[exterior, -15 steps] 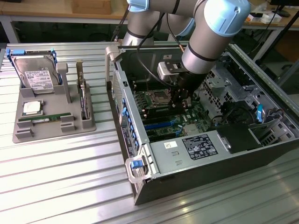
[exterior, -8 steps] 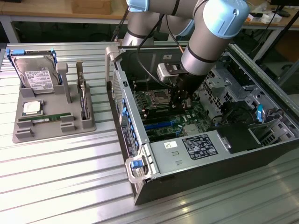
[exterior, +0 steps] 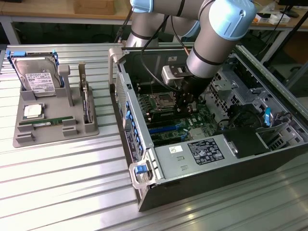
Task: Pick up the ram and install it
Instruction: 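Insert the ram into the slot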
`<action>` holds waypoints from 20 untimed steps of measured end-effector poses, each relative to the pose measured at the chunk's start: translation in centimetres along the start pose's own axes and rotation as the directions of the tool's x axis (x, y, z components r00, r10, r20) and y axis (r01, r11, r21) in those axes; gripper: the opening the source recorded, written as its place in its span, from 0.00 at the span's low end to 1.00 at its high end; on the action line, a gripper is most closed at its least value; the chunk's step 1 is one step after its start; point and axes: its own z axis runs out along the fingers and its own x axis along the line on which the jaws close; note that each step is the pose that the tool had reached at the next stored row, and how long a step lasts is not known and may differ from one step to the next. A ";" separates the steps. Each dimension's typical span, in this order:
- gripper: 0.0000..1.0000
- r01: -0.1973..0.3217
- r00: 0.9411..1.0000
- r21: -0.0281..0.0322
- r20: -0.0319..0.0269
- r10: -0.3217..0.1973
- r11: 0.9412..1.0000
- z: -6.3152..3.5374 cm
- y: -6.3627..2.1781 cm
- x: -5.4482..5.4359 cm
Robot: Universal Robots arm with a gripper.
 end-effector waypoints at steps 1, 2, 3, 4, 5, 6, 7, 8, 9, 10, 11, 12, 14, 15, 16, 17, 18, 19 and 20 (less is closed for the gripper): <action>0.13 0.000 1.000 0.000 0.000 0.000 1.000 0.08 0.00 0.0; 0.13 0.000 1.000 0.000 0.000 0.000 1.000 0.09 0.00 0.0; 0.13 0.000 1.000 0.000 0.000 0.000 1.000 0.09 0.00 0.0; 0.13 0.000 1.000 0.000 0.000 0.000 1.000 0.09 0.00 0.0; 0.13 0.000 1.000 0.000 0.000 0.000 1.000 0.09 0.00 0.0; 0.13 0.000 1.000 0.000 0.000 0.000 1.000 0.09 0.00 0.0; 0.13 0.000 1.000 0.000 0.000 0.000 1.000 0.09 0.00 0.0; 0.13 0.000 1.000 0.000 0.000 0.000 1.000 0.09 0.00 0.0; 0.13 0.000 1.000 0.000 0.000 0.000 1.000 0.09 0.00 0.0; 0.13 0.000 1.000 0.000 0.000 0.000 1.000 0.09 0.00 0.0; 0.13 0.000 1.000 0.000 0.000 0.000 1.000 0.09 0.00 0.0; 0.13 0.000 1.000 0.000 0.000 0.000 1.000 0.09 0.00 0.0; 0.13 0.000 1.000 0.000 0.000 0.000 1.000 0.09 0.00 0.0; 0.13 0.000 1.000 0.000 0.000 0.000 1.000 0.09 0.00 0.0; 0.13 0.000 1.000 0.000 0.000 0.000 1.000 0.09 0.00 0.0; 0.13 0.000 1.000 0.000 0.000 0.000 1.000 0.10 0.00 0.0; 0.13 0.000 1.000 -0.001 0.000 0.000 1.000 0.09 -0.01 0.0; 0.13 0.000 1.000 -0.007 0.000 0.000 1.000 0.08 -0.08 0.0; 0.13 0.000 1.000 -0.009 0.000 0.000 1.000 0.08 -0.11 0.0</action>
